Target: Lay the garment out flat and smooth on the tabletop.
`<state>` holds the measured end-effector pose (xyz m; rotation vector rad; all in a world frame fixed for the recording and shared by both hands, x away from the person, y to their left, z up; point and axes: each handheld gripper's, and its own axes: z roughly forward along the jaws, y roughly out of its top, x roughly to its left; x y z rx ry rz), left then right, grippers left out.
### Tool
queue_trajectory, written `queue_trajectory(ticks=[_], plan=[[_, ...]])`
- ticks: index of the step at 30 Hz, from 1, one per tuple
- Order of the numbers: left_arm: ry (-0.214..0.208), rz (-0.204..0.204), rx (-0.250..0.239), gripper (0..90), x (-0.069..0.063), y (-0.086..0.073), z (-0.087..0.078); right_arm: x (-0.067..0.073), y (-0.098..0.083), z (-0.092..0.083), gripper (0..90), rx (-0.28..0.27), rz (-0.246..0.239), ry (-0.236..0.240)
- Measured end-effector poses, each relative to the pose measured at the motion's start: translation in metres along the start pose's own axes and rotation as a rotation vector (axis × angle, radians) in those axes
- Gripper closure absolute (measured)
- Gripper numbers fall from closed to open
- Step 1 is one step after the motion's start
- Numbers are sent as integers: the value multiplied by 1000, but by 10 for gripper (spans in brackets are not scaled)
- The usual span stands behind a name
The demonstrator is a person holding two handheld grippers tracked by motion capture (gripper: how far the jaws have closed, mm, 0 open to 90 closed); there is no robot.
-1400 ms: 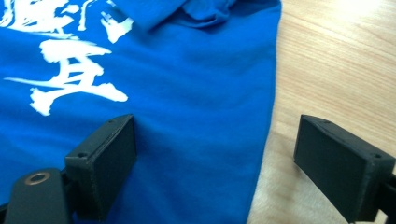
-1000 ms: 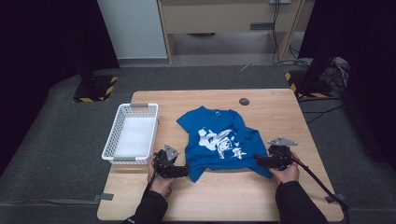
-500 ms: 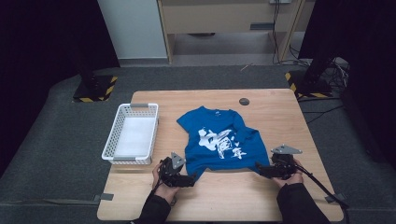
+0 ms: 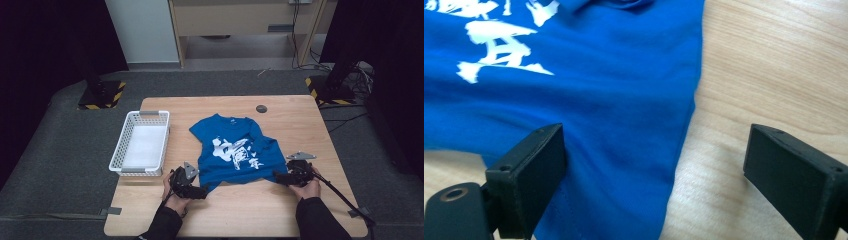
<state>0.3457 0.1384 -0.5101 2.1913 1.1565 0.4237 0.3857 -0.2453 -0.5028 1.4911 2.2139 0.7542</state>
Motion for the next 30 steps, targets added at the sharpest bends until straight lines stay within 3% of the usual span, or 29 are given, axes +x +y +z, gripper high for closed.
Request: queue_trajectory(ticks=[9, 14, 21, 30], plan=[[-14, -1, -3, 30, 4, -1, 1, -2, 0, -1, 96, -13, -31, -11], [-30, -6, 0, 30, 7, -3, -1, -6, -4, -7, 94, -24, -61, 6], [-47, 32, 2, 30, 6, -6, -5, -10, -10, -9, 93, -1, -69, -1], [-76, 43, 26, 29, 4, -12, -12, -9, -17, -17, 92, 24, -55, 31]])
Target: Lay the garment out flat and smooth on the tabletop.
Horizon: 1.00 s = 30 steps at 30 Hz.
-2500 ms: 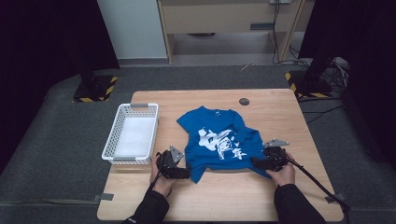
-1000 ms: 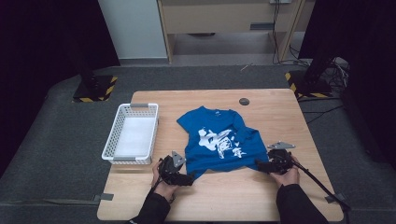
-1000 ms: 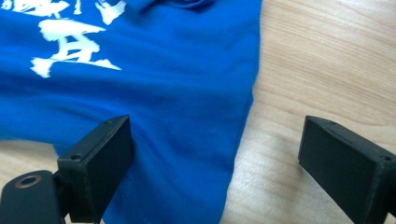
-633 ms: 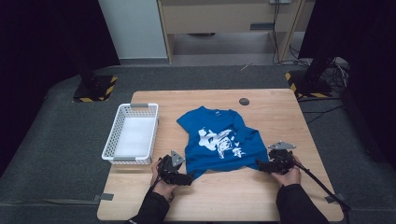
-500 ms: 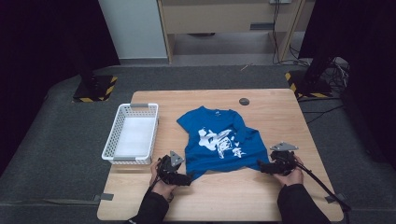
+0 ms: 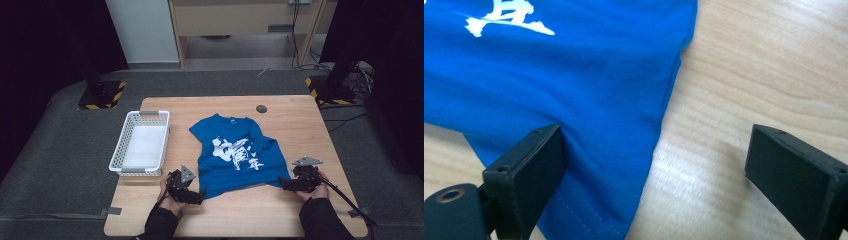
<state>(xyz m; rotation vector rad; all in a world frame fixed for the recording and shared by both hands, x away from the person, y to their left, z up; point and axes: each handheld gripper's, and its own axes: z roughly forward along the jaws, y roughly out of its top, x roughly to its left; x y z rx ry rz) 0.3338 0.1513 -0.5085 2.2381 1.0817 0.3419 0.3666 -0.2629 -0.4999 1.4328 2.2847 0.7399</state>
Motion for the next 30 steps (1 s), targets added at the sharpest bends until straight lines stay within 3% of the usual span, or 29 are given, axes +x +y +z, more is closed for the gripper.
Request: queue_trajectory(ticks=[11, 19, 23, 30], plan=[[-56, 12, 38, 29, -8, -8, -10, 4, -14, -17, 79, 42, -31, 30], [-62, 11, 51, 29, -8, -7, -13, 6, -15, -21, 68, 59, -47, 22], [-74, -40, 49, 36, -5, -6, -15, 6, -12, -23, 64, 30, -54, 41], [-41, -110, -43, 49, 0, 0, -20, 3, -5, -27, 63, -47, -24, 92]])
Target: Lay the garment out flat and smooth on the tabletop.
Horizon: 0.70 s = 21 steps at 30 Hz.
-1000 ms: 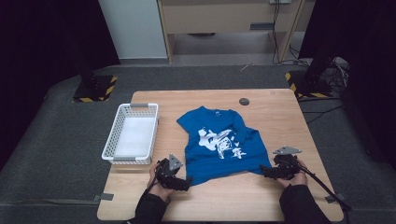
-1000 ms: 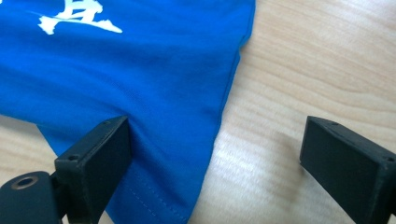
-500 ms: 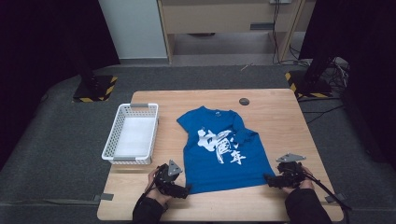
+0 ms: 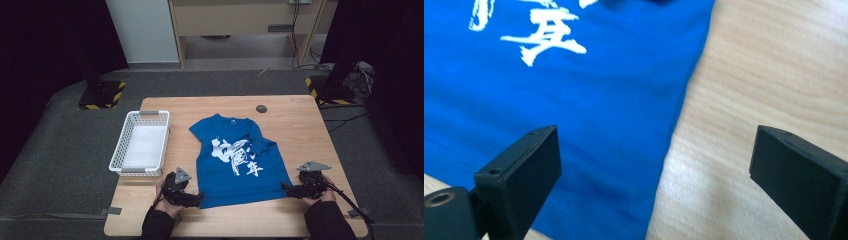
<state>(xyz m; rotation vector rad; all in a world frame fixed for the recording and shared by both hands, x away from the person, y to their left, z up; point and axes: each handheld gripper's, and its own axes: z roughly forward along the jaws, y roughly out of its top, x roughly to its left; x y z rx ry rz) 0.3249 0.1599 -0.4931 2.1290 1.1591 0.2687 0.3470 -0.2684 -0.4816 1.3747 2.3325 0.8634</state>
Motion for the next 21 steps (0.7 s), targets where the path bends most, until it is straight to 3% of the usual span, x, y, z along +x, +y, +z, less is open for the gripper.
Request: queue_trajectory(ticks=[5, 11, 13, 21], plan=[[19, -28, -55, 50, 3, 6, 2, 5, 9, 10, 62, -19, -28, 14], [33, -48, -64, 53, 6, 12, 12, 14, 18, 21, 70, -48, -36, 56], [43, -47, -64, 55, 7, 14, 15, 17, 19, 25, 67, -36, -59, 64], [83, -39, -106, 63, 10, 22, 22, 25, 26, 44, 73, -17, -46, 101]])
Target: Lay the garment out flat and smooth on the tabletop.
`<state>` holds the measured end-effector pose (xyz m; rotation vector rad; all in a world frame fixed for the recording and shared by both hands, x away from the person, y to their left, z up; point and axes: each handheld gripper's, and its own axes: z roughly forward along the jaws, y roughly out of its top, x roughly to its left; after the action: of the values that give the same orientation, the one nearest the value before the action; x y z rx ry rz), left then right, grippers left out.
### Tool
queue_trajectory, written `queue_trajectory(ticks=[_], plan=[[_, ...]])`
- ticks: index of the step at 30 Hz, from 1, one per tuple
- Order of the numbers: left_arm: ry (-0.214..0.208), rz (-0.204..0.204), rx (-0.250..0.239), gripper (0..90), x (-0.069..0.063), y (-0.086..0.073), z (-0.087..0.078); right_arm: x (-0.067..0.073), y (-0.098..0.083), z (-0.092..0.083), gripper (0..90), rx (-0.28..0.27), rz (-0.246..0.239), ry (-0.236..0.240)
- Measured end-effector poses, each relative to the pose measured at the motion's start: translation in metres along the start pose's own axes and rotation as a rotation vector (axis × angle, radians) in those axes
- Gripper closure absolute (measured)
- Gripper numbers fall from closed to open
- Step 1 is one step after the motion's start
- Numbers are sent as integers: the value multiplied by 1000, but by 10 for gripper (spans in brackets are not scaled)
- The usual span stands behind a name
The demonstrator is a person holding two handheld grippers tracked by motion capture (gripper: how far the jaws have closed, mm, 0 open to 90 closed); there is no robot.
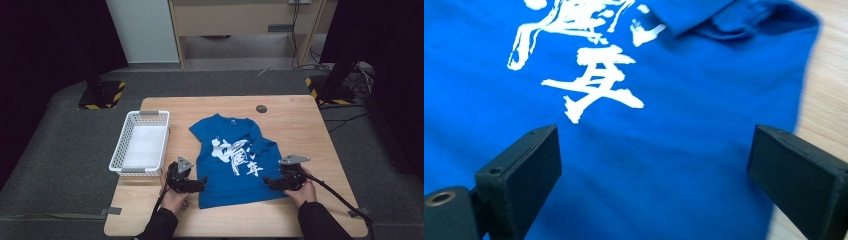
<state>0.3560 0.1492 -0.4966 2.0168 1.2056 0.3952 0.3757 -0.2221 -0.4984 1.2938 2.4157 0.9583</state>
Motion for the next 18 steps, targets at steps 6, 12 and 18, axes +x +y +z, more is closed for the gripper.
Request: queue_trajectory(ticks=[6, 12, 18], plan=[[11, -47, -22, 69, 6, 3, 5, 11, 0, 12, 69, 37, -39, -6], [22, -59, -36, 76, 10, 12, 8, 17, -4, 11, 38, 34, -40, -37], [39, -75, -51, 84, 16, 16, 12, 23, -8, 7, 31, 45, -35, -44]])
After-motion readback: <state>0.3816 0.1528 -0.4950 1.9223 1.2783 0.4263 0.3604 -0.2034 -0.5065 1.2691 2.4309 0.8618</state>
